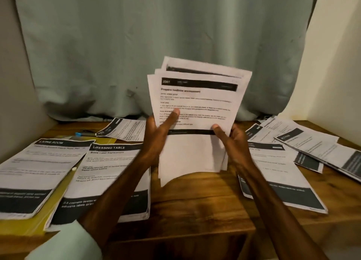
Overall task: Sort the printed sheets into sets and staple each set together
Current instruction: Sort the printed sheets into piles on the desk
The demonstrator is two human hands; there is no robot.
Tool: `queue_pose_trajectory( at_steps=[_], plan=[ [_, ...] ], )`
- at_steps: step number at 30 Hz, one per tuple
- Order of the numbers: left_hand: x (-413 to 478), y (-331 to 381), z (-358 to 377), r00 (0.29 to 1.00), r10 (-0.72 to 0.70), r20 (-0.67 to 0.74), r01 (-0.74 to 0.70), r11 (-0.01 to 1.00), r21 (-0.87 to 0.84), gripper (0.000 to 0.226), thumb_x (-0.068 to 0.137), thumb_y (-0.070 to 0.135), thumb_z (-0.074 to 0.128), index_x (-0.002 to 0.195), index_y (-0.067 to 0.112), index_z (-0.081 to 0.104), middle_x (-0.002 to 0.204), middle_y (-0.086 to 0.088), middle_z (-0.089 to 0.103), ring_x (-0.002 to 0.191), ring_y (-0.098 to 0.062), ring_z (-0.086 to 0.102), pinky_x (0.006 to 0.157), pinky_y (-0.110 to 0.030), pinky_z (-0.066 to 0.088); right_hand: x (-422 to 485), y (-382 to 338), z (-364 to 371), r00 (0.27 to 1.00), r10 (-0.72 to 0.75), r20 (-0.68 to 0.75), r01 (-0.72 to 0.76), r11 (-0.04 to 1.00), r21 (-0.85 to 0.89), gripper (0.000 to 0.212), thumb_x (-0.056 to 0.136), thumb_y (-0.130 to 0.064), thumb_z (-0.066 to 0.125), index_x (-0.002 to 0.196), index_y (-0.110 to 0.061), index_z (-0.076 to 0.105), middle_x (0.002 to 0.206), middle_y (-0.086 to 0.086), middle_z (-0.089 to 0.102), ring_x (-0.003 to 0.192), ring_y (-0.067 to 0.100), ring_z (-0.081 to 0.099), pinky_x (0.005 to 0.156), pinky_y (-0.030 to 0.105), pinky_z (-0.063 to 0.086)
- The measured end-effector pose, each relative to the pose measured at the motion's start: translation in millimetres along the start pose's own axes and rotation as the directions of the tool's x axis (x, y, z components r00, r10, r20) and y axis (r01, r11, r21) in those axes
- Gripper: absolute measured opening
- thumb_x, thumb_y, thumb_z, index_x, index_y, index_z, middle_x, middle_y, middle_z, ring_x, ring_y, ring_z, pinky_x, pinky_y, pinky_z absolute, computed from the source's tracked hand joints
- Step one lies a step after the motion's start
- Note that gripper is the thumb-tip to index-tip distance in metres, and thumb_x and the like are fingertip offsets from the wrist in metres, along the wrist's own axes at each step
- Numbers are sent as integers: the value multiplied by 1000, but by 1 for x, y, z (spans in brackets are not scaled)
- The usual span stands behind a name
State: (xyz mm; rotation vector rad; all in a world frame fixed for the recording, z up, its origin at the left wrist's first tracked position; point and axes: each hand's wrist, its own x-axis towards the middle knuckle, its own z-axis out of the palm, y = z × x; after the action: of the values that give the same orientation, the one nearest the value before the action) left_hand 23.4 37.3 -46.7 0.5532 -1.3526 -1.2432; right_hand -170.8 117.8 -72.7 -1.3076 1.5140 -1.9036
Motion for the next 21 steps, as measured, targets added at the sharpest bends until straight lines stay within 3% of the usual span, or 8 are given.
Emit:
queue_pose_trajectory(
  at_steps=[4,8,10,13,15,18,20,21],
  plan=[
    [-12,-20,-4,1000,14,0,-14,991,132,16,98,32,65,114,36,64,103,23,74,97,2,72,72,-15,57,-13,9,4,999,28,-27,-31,995,-99,36,97,-36,65,132,-31,55,119,-19,62,101,0,60,83,27,50],
    [0,-9,-3,998,47,-52,-35,976,217,25,100,35,63,124,27,65,110,17,72,95,0,72,76,-16,58,-2,-9,5,999,-25,-21,22,989,-145,35,103,-26,60,137,-23,55,124,-19,58,95,-11,56,77,5,42],
    [10,-2,-5,997,45,-63,-27,963,266,32,100,32,65,130,20,66,119,11,71,99,-5,71,79,-15,55,6,-18,1,1000,-13,9,14,988,-155,34,103,-22,59,137,-19,58,130,-13,62,99,-6,59,74,5,43],
    [15,1,-13,995,-102,-5,99,951,293,31,98,20,68,130,19,67,125,4,71,105,-10,70,87,-23,55,12,-24,-10,996,77,43,-68,981,-180,31,102,-11,59,133,-11,65,125,-7,66,89,-8,62,64,1,45],
    [10,-4,-22,971,-236,46,198,893,403,31,97,18,70,128,20,67,125,3,71,104,-12,70,90,-29,56,8,-17,-17,985,163,61,-144,962,-234,30,100,-8,61,129,-8,68,123,-4,69,91,0,67,68,6,47],
    [-3,-20,-36,909,-415,51,300,733,610,23,94,14,73,117,16,70,119,-3,73,93,-15,72,72,-26,59,-7,1,-24,941,317,122,-219,839,-497,27,98,-15,65,124,-10,71,123,0,71,89,10,67,77,22,46],
    [-11,-30,-43,879,-474,39,337,679,653,16,91,6,75,98,19,69,110,-5,75,82,-12,72,59,-23,59,-17,13,-24,913,382,144,-195,719,-667,18,97,-17,67,114,-12,72,117,-1,69,79,5,60,65,18,40],
    [-13,-33,-45,881,-472,34,328,661,675,19,89,3,75,95,20,68,106,-4,73,78,-9,69,56,-20,57,-21,18,-23,910,386,152,-172,685,-708,15,97,-17,68,111,-12,72,120,2,69,85,9,63,61,15,36]
  ],
)
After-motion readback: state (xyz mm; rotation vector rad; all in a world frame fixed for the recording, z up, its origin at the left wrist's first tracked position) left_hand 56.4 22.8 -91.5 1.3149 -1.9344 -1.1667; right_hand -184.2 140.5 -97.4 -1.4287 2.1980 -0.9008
